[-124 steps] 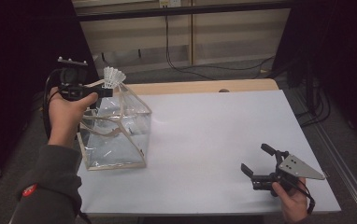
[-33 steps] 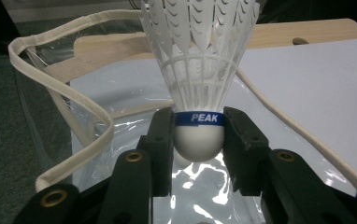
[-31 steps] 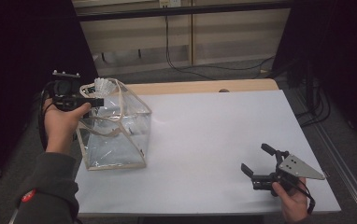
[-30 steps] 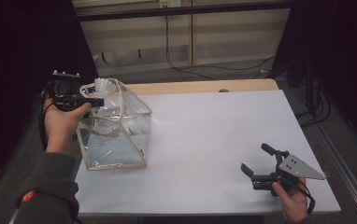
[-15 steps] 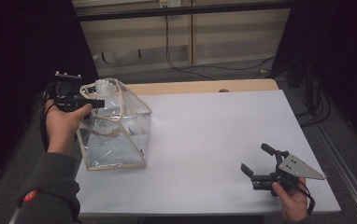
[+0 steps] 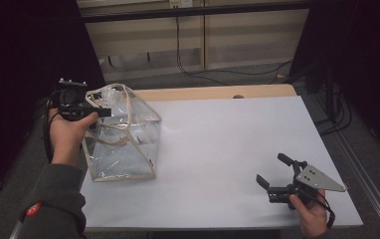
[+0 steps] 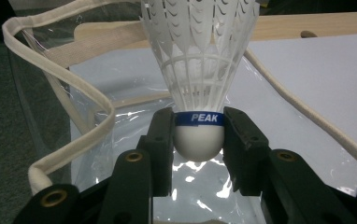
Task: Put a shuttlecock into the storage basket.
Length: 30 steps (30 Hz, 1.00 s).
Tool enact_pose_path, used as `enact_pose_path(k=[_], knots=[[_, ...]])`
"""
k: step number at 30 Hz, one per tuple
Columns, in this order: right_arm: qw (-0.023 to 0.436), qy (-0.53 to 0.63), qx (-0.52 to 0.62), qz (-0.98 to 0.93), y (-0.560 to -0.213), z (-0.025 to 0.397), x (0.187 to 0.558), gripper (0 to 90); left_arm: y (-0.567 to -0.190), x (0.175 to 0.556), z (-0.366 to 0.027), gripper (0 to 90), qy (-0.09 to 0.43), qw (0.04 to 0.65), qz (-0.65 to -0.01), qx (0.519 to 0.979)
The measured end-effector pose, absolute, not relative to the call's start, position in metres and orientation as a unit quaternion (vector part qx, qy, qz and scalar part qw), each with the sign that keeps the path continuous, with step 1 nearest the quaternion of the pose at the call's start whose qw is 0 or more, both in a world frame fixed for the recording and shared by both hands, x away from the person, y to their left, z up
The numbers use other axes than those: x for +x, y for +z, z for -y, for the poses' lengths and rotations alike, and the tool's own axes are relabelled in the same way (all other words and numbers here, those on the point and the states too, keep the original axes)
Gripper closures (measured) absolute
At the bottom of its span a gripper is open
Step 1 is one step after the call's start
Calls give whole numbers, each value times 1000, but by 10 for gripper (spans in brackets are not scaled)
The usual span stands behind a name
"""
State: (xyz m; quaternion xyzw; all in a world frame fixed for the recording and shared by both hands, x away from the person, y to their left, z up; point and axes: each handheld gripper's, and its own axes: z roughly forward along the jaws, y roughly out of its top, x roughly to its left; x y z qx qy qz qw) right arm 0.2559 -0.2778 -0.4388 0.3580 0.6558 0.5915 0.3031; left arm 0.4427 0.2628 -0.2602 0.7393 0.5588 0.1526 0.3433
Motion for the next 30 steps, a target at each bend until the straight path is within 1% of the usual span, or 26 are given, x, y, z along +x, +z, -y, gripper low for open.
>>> enact_pose_path(k=[13, 15, 21, 30], knots=[[302, 591, 358, -657, -439, 277, 256, 5, -265, 444, -260, 654, 150, 340, -561, 740], [302, 591, 358, -657, -439, 277, 256, 5, -265, 444, -261, 653, 148, 335, -557, 746], [302, 591, 357, -657, -439, 277, 256, 5, -267, 445, -258, 653, 148, 339, -563, 739], [302, 591, 357, -657, -439, 277, 256, 5, -270, 445, -259, 653, 145, 334, -562, 743]])
